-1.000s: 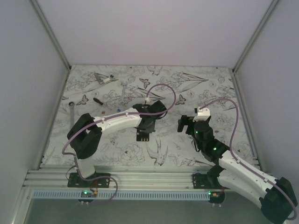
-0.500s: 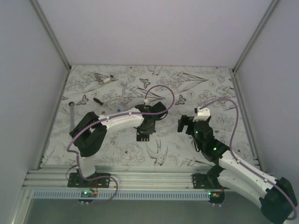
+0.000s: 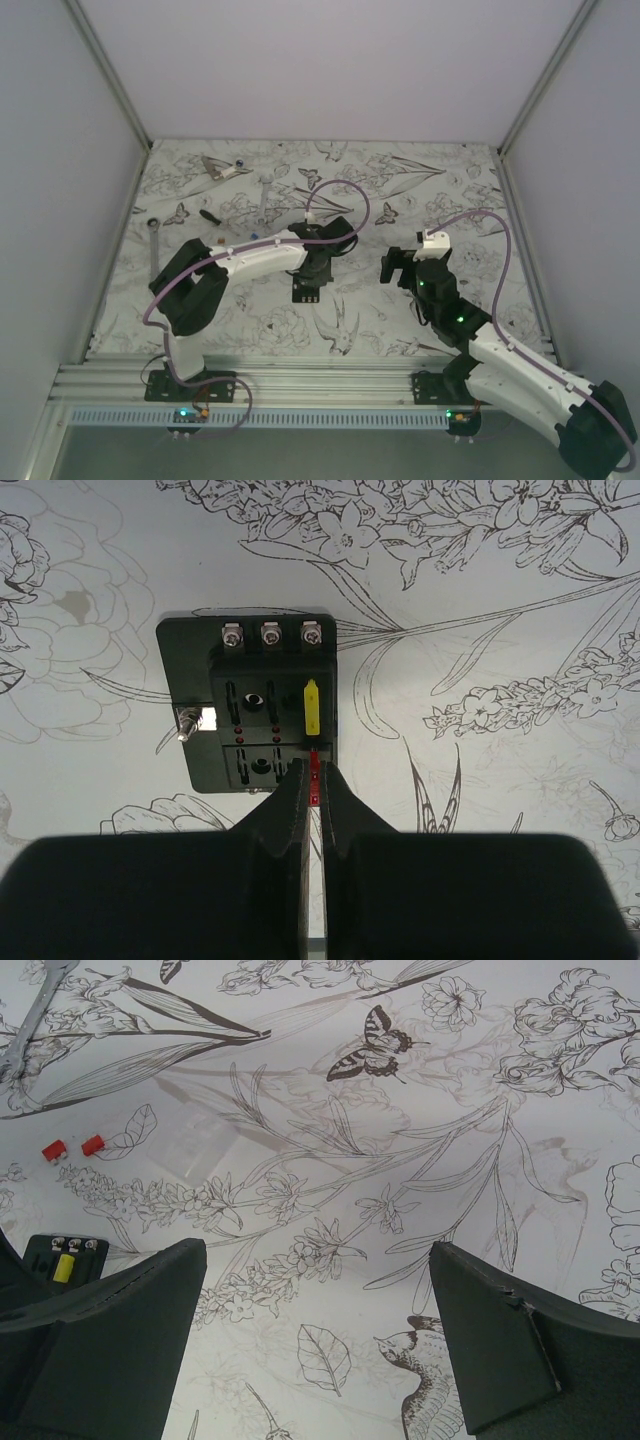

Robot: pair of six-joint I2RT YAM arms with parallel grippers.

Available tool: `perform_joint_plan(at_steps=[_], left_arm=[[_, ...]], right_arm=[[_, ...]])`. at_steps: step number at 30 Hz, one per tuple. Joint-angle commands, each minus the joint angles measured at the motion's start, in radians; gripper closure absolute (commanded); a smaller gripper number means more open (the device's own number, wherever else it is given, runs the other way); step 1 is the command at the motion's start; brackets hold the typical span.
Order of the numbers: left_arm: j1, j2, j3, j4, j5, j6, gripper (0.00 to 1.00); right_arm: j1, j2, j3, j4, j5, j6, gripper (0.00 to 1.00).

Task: Snap on the fuse box
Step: Install the fuse at the fuse box base.

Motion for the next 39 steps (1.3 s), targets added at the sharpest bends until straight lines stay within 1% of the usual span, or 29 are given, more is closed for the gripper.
perform_joint_plan(at_steps=[1,20,29,39], left_arm=[[0.004,0.016,-0.005,-0.026,0.008,-0.028,1.00],[0.000,-0.006,-0.045,-0.012,-0.010,-0.050,1.00],[-0.014,-0.015,-0.062,0.034,-0.020,-0.041,1.00],[-0.014,-0.025,-0.094,0.071,0.002,-0.033,1.00]], right_arm=[[-0.006,-0.014,0.002,-0.002,0.019,0.023,0.00],[-0.005,-0.020,0.003,-0.005,0.013,0.024,0.00],[-0.006,-0.022,0.004,-0.005,0.008,0.023,0.00],[-0.006,-0.020,0.006,-0.005,0.002,0.021,0.00]])
